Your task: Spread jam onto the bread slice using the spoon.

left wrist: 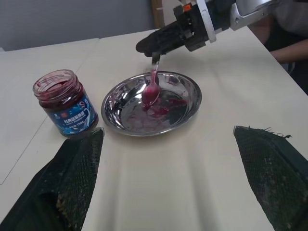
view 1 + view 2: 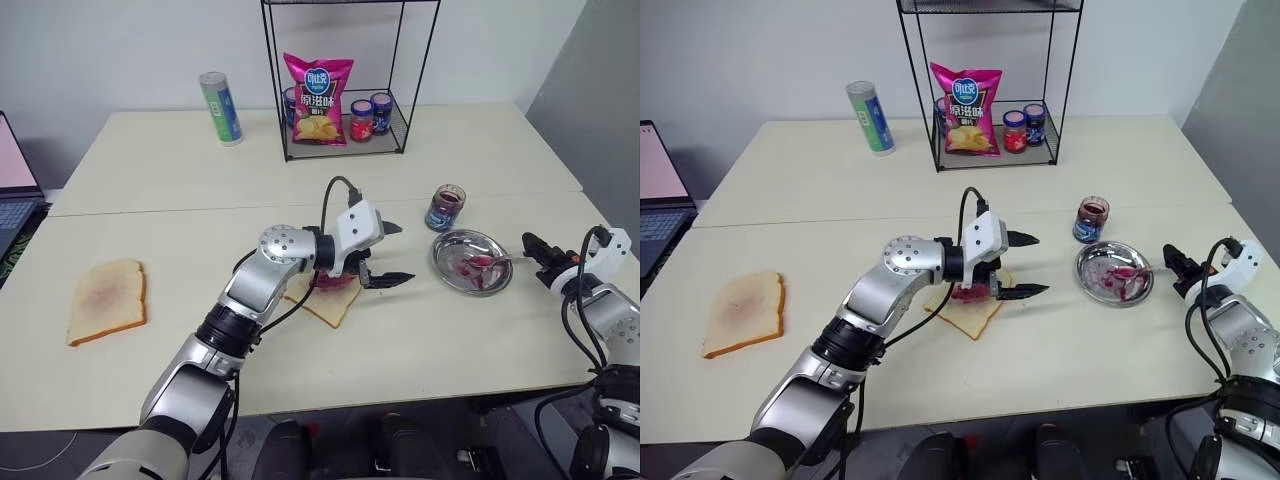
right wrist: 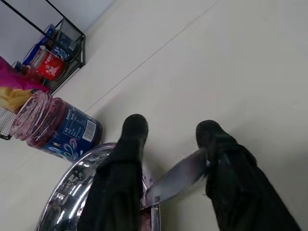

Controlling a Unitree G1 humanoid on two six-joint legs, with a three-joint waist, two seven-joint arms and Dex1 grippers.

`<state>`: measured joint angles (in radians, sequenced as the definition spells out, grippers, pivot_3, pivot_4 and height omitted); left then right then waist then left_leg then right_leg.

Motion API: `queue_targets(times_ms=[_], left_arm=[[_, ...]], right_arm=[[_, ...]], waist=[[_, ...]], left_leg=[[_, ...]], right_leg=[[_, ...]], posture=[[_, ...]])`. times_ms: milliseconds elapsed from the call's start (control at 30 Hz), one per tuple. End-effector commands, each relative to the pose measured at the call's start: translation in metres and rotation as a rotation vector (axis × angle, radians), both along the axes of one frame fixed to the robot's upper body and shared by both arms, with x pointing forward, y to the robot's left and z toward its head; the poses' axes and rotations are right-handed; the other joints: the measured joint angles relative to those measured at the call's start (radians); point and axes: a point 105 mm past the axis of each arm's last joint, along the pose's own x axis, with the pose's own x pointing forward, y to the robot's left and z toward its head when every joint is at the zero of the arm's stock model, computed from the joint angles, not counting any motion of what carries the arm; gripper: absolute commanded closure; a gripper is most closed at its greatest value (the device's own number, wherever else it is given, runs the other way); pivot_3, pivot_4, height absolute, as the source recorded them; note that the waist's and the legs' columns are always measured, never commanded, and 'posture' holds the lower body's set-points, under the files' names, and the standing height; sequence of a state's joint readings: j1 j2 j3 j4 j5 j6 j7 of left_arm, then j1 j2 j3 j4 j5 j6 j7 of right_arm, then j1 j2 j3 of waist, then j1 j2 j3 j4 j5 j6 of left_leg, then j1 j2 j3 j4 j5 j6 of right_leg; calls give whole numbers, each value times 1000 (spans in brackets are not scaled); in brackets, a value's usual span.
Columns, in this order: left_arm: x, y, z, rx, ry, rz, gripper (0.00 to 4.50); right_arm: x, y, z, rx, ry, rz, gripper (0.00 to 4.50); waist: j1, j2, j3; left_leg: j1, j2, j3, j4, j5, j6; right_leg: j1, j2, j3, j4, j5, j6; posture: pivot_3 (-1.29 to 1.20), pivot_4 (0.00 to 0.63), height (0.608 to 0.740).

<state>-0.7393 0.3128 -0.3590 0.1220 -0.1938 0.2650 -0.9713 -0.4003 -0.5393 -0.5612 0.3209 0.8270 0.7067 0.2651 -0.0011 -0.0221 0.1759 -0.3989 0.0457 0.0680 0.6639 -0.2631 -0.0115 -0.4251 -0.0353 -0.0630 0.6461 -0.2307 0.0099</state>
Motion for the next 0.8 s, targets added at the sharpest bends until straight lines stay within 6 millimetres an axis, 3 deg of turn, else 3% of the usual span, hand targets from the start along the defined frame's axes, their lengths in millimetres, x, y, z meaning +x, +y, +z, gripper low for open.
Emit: queue_targets(times_ms=[33, 267, 400, 467, 567, 667, 800], left_arm=[[-3, -1, 12, -31, -34, -3, 0], [-2, 4, 11, -27, -28, 8, 0], [8, 24, 11, 7, -44, 68, 0], [9, 38, 12, 13, -34, 92, 0], [11, 64, 13, 38, -12, 150, 0], [11, 95, 7, 111, -10, 217, 0], [1, 130, 7, 154, 40, 276, 0]], right_arm=[[1, -12, 23, -9, -85, -45, 1771], [-4, -23, 36, -37, -109, -98, 124], [-17, -48, 56, -145, -106, -221, 16], [-24, -45, 69, -278, -99, -198, 16], [-29, -12, 81, -506, -86, -11, 16], [-38, 30, 85, -622, -96, 229, 16], [-68, 92, 79, -718, -100, 615, 16]], waist=[[0, 0, 0], [0, 0, 0], [0, 0, 0], [0, 2, 0], [-3, 2, 0], [-8, 2, 0], [-3, 1, 0]], left_leg=[[0, 0, 0, 0, 0, 0], [0, 0, 0, 0, 0, 0], [0, 0, 0, 0, 0, 0], [0, 0, 0, 0, 0, 0], [1, 1, 0, -1, 0, 0], [2, 1, 0, -1, 0, 0], [2, 2, -1, -1, 0, 0]], right_leg=[[0, 0, 0, 0, 0, 0], [0, 0, 0, 0, 0, 0], [0, 0, 0, 1, 0, 0], [0, 0, 0, 1, 0, 0], [0, 0, 0, 0, 0, 0], [0, 1, 0, 1, 0, 0], [0, 1, -2, 1, 0, 0]], posture=[[0, 150, 740], [0, 150, 740], [0, 150, 740], [0, 150, 740], [0, 150, 740], [0, 150, 740], [0, 150, 740]])
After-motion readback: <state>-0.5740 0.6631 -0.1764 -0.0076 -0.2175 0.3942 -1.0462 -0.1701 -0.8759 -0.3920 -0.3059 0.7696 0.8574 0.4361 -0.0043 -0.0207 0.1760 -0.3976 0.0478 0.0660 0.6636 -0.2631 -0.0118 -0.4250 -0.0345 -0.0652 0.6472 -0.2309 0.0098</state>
